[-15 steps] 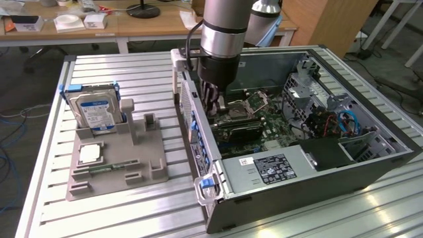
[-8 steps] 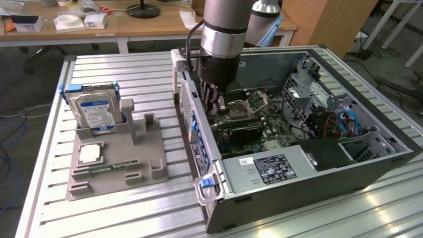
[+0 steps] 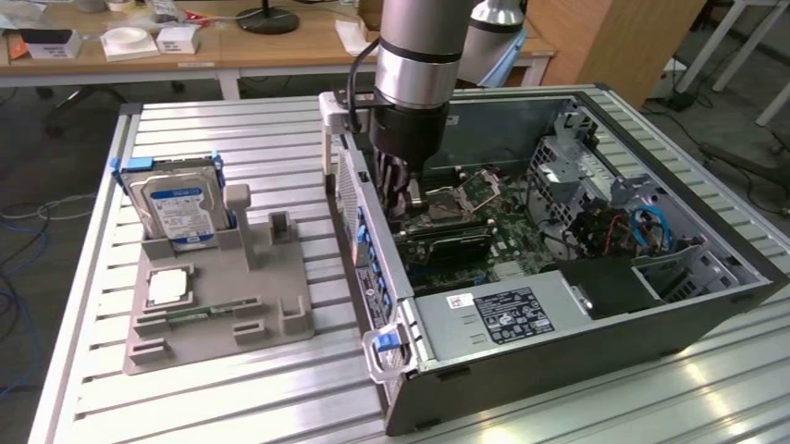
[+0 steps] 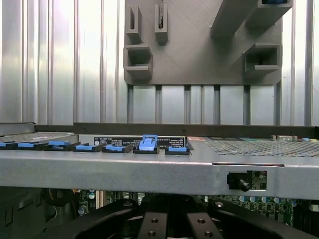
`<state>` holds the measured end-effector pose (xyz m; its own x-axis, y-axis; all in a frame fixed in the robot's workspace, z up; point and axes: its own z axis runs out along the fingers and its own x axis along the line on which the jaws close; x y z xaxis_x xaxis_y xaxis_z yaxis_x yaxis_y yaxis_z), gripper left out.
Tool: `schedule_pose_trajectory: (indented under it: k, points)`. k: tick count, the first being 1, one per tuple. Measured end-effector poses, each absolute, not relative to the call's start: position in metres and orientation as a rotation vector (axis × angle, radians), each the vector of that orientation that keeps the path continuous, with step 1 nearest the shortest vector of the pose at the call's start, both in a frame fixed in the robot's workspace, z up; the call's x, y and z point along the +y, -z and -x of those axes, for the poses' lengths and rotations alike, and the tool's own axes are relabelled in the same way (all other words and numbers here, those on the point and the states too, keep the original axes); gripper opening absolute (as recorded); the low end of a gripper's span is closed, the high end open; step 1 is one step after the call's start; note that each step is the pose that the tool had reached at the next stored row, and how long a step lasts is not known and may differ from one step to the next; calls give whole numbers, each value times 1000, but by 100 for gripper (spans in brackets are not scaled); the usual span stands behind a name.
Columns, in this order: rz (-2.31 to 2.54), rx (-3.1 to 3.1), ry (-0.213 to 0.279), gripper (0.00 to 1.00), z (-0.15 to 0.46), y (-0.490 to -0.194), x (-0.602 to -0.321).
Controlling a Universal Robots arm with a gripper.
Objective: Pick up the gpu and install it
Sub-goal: 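Press down on the gpu until it lock into place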
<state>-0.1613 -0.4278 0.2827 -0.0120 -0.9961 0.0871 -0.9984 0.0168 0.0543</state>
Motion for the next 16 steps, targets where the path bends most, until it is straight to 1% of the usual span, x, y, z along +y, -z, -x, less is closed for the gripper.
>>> schedule_pose_trajectory:
  k: [16]
  points:
    - [-2133, -2164, -38, 10, 161, -283, -430]
